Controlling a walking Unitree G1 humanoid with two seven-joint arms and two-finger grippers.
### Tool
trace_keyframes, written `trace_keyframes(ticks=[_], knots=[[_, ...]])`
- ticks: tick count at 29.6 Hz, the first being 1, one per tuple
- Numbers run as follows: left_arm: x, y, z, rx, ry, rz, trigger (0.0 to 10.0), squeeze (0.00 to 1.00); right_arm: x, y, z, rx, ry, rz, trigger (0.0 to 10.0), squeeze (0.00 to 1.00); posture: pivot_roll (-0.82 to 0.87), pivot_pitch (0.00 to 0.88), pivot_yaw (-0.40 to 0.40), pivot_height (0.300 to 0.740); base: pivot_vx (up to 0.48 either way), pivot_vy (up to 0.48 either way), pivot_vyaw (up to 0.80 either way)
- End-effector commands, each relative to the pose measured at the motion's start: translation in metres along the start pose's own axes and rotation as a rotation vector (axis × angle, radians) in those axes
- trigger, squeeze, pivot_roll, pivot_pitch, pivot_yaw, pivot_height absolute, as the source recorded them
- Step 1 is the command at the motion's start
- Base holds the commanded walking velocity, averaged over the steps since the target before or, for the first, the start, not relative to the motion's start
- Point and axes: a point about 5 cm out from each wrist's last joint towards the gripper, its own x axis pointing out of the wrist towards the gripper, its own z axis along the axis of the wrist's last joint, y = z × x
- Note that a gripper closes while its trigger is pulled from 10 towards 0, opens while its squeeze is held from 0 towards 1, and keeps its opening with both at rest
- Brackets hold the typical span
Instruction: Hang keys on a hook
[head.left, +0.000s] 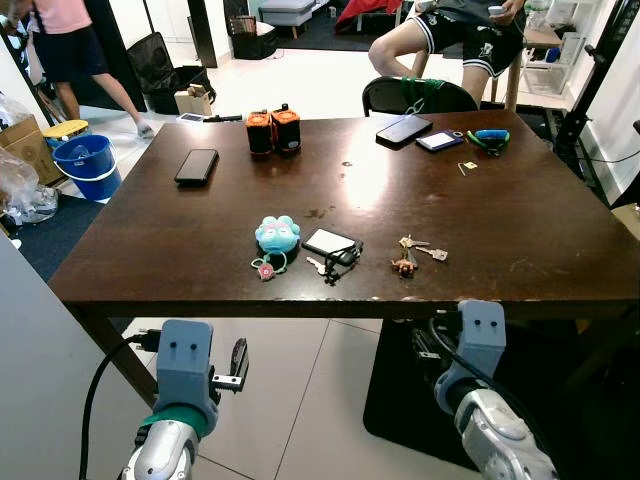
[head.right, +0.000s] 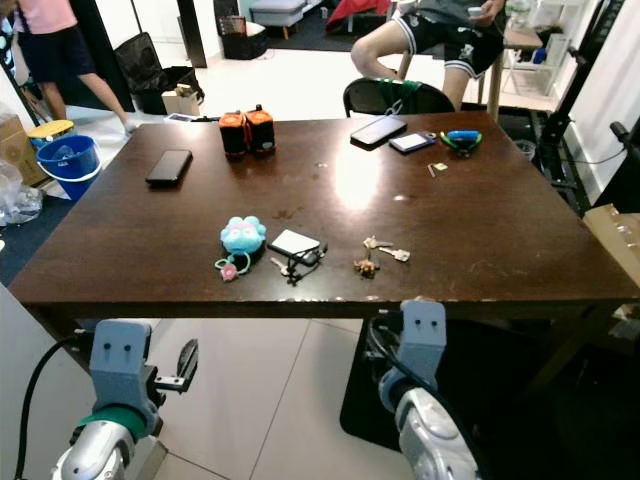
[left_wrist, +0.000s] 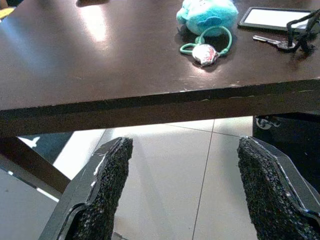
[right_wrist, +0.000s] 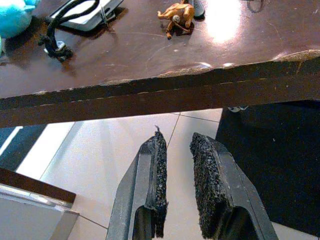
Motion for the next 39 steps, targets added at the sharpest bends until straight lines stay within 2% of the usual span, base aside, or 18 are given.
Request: trace_keyframes(ticks=[1, 7, 15, 33, 39], knots=[[-0.002, 0.003, -0.008, 0.017, 0.029, 0.012, 10.0, 0.00, -0.002, 0.002, -0.005, 0.000, 0.018, 0.005, 10.0, 0.00, -0.24, 0.144, 0.163, 0.740, 0.000, 0.000, 0.00], [-0.001, -0.005, -0.008, 0.031, 0.022, -0.017, 10.0, 0.00, -0.004, 0.003, -0.008, 0.013, 0.024, 0.011, 10.0, 0.00, -0.24, 0.136, 0.161, 0.740, 0.000, 0.000, 0.00], [-0.003, -0.002, -0.013, -0.002, 0.037, 0.011, 10.0, 0.00, -0.004, 0.002, -0.010, 0.016, 0.030, 0.012, 10.0, 0.00, -0.24, 0.118, 0.157, 0.740, 0.000, 0.000, 0.00], [-0.003, -0.007, -0.017, -0.015, 0.048, -0.023, 10.0, 0.00, -0.008, -0.002, -0.012, 0.024, 0.033, 0.002, 10.0, 0.00, -0.25, 0.114, 0.154, 0.740, 0.000, 0.000, 0.00], [-0.003, -0.004, -0.020, -0.077, 0.072, -0.004, 10.0, 0.00, -0.008, -0.002, -0.012, 0.027, 0.036, 0.004, 10.0, 0.00, -0.25, 0.116, 0.153, 0.740, 0.000, 0.000, 0.00]])
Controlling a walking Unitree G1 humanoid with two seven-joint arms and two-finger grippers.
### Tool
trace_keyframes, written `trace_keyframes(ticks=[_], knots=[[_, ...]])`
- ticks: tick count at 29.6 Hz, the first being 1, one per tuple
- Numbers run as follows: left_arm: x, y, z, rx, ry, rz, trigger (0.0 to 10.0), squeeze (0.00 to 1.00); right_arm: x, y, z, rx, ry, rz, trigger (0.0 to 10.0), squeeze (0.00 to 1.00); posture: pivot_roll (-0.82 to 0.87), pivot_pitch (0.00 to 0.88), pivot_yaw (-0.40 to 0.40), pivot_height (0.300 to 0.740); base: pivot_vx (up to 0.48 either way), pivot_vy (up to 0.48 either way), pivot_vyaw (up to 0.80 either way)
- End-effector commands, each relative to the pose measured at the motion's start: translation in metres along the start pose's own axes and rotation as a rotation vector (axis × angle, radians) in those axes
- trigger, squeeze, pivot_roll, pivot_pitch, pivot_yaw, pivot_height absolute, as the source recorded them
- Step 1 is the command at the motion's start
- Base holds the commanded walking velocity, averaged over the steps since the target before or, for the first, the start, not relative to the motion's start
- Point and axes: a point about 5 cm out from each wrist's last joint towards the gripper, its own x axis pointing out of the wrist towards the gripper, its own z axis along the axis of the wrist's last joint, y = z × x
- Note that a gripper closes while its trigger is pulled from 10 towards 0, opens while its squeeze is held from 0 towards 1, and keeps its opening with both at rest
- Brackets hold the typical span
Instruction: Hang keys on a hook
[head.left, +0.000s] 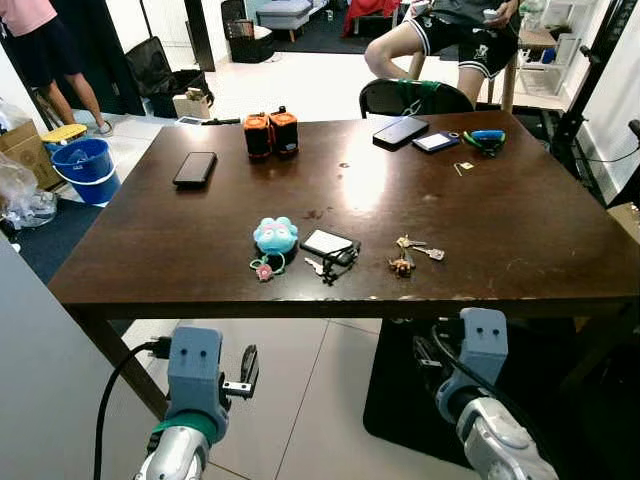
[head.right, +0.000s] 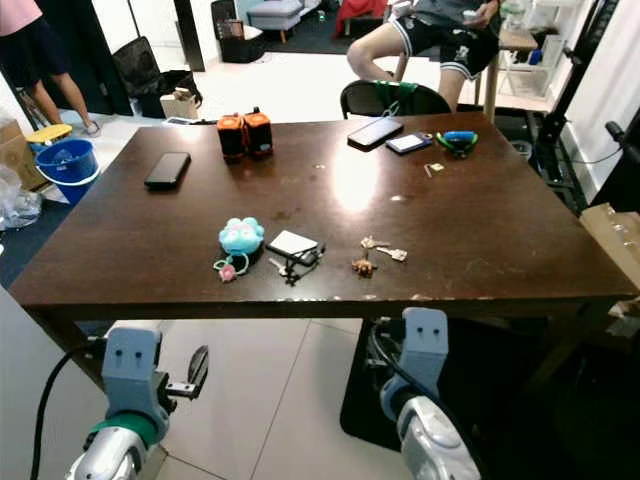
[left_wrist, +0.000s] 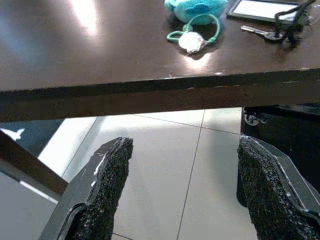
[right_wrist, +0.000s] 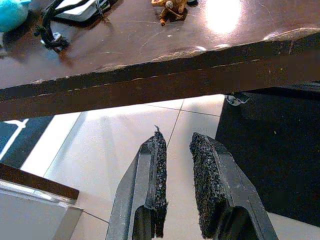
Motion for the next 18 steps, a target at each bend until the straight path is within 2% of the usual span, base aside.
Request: trace_keyframes(ticks=[1, 18], knots=[[-0.0031, 0.0052, -0.0082, -0.023, 0.037, 0.018, 10.0, 0.00, -0.0030, 0.0006, -0.0042, 0.008, 0.015, 0.003, 10.0, 0.00, -0.25, 0.116, 0.153, 0.740, 0.000, 0.000, 0.00], [-0.0021, 0.0015, -0.0099, -0.005, 0.049, -0.009, 10.0, 0.00, -0.0033, -0.0001, -0.0043, 0.010, 0.018, 0.003, 10.0, 0.00, -0.25, 0.119, 0.153, 0.740, 0.000, 0.000, 0.00]])
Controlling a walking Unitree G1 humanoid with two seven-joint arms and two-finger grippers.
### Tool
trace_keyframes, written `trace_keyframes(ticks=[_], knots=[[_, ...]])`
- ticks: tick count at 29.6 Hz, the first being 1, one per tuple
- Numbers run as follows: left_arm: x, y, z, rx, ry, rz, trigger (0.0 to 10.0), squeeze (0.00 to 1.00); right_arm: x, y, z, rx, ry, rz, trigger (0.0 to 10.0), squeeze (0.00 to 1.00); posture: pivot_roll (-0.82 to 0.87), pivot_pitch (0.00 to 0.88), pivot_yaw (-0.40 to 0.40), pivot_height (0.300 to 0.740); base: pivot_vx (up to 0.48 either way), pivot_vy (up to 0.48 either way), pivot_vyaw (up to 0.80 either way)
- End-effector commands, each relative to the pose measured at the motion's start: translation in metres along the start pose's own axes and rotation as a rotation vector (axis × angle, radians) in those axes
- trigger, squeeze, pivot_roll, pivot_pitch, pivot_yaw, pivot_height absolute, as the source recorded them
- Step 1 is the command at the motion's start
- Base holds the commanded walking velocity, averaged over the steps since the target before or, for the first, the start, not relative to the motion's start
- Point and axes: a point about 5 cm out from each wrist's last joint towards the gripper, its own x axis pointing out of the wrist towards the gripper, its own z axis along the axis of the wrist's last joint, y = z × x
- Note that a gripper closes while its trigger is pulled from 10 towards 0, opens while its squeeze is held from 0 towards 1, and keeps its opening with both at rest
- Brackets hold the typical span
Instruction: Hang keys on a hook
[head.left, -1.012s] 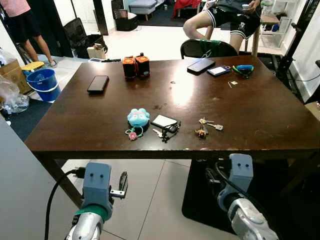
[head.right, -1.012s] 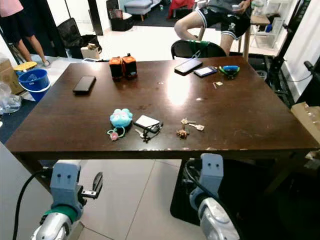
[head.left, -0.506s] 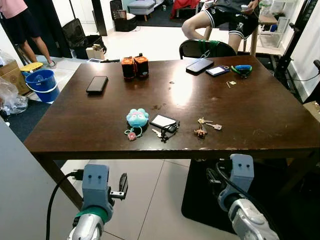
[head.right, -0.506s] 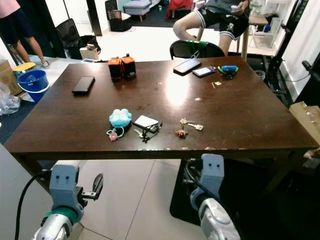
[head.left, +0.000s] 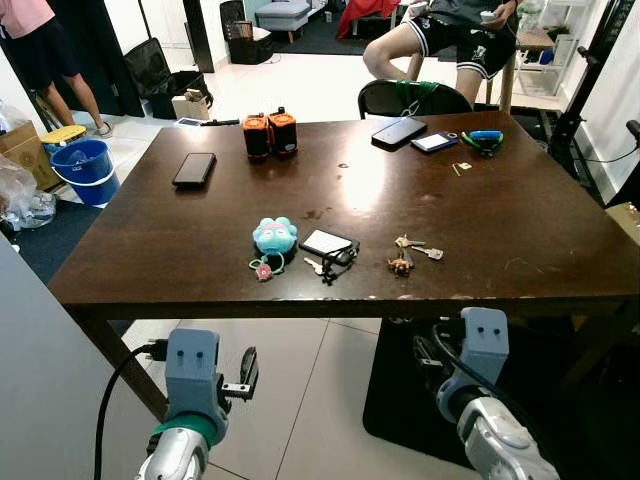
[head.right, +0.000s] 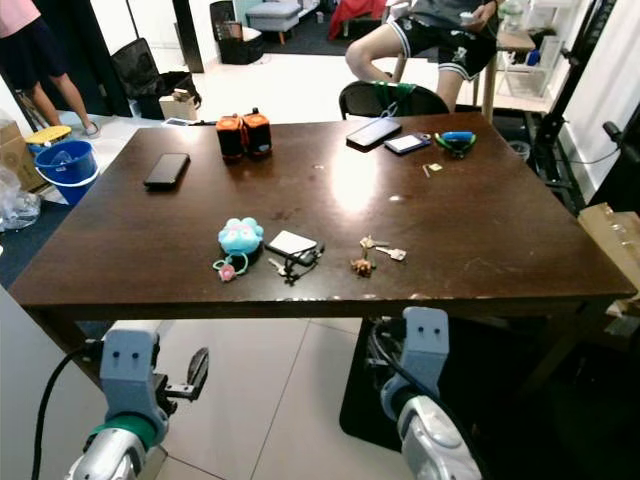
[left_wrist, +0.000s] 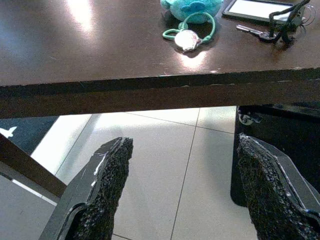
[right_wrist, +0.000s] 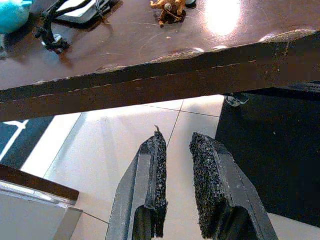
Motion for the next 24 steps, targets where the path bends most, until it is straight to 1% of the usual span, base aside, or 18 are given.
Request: trace_keyframes(ticks=[1, 13, 24], knots=[[-0.0020, 0.0039, -0.0092, 0.007, 0.045, 0.013, 10.0, 0.00, -0.0030, 0.0004, -0.0053, 0.011, 0.020, 0.002, 10.0, 0.00, -0.25, 0.123, 0.152, 0.740, 0.000, 0.000, 0.00], [-0.0025, 0.0042, -0.0100, 0.011, 0.053, 0.008, 10.0, 0.00, -0.0038, 0.0006, -0.0057, 0.016, 0.020, 0.002, 10.0, 0.00, -0.25, 0.119, 0.155, 0.740, 0.000, 0.000, 0.00], [-0.0016, 0.0071, -0.0086, 0.010, 0.057, 0.011, 10.0, 0.00, -0.0027, 0.0032, -0.0038, 0.023, 0.012, 0.001, 10.0, 0.00, -0.25, 0.145, 0.163, 0.740, 0.000, 0.000, 0.00]])
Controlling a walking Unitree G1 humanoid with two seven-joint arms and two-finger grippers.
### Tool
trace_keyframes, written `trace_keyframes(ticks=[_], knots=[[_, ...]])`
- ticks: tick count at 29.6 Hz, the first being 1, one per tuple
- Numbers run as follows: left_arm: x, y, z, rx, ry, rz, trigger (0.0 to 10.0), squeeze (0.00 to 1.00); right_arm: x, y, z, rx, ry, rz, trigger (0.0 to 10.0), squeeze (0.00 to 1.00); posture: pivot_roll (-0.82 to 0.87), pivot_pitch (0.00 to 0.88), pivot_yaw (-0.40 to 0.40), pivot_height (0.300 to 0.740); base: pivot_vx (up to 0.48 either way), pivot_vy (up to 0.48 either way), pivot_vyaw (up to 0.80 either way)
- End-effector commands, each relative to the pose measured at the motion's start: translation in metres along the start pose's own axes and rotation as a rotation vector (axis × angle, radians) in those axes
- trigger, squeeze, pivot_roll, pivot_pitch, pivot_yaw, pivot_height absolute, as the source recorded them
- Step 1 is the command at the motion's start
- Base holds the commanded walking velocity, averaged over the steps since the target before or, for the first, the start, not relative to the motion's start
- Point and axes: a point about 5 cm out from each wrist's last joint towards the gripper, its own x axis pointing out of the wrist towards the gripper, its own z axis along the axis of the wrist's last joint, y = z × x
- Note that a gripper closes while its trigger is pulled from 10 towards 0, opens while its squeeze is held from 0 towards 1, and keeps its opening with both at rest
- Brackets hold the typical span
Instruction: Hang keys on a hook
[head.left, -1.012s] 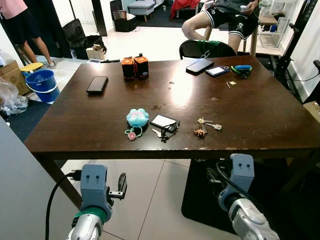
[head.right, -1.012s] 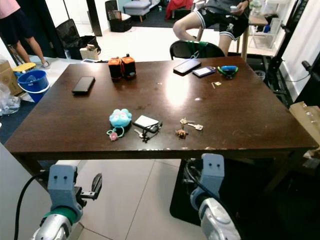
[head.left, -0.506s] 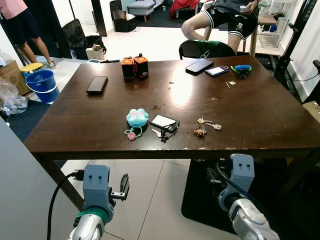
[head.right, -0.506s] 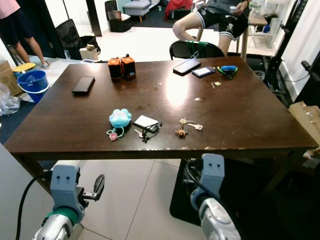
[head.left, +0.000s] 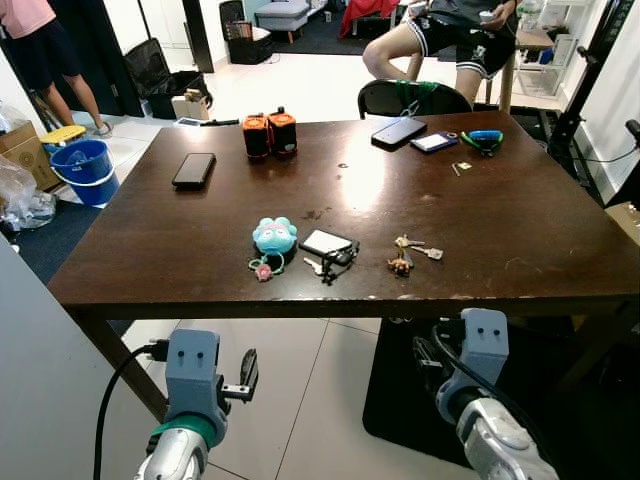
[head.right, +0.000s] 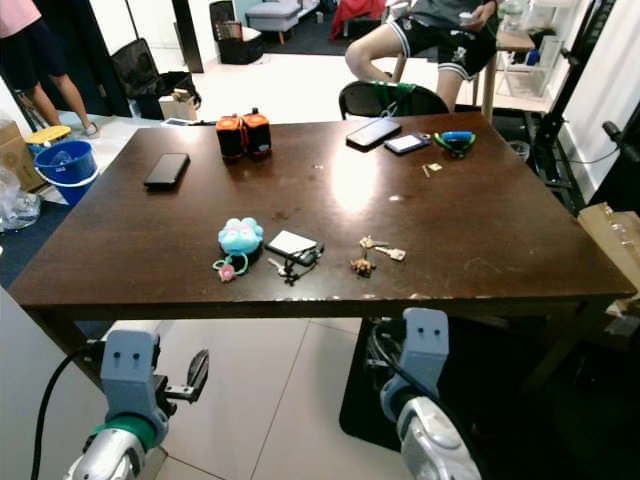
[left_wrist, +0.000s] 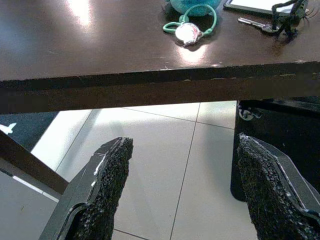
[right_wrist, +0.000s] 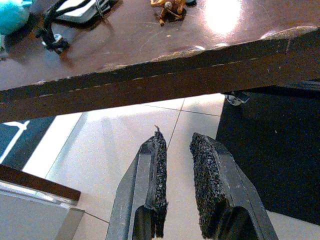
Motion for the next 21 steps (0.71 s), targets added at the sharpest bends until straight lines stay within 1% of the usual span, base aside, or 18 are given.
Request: trace_keyframes(ticks=[1, 21], knots=[[-0.0016, 0.0058, -0.0070, 0.005, 0.038, 0.015, 10.0, 0.00, -0.0021, 0.0016, -0.0032, 0.013, 0.014, 0.004, 10.0, 0.00, -0.25, 0.145, 0.163, 0.740, 0.000, 0.000, 0.00], [-0.0015, 0.0089, -0.0069, 0.004, 0.043, 0.023, 10.0, 0.00, -0.0021, 0.0038, -0.0034, 0.017, 0.018, 0.010, 10.0, 0.00, -0.26, 0.155, 0.164, 0.740, 0.000, 0.000, 0.00]])
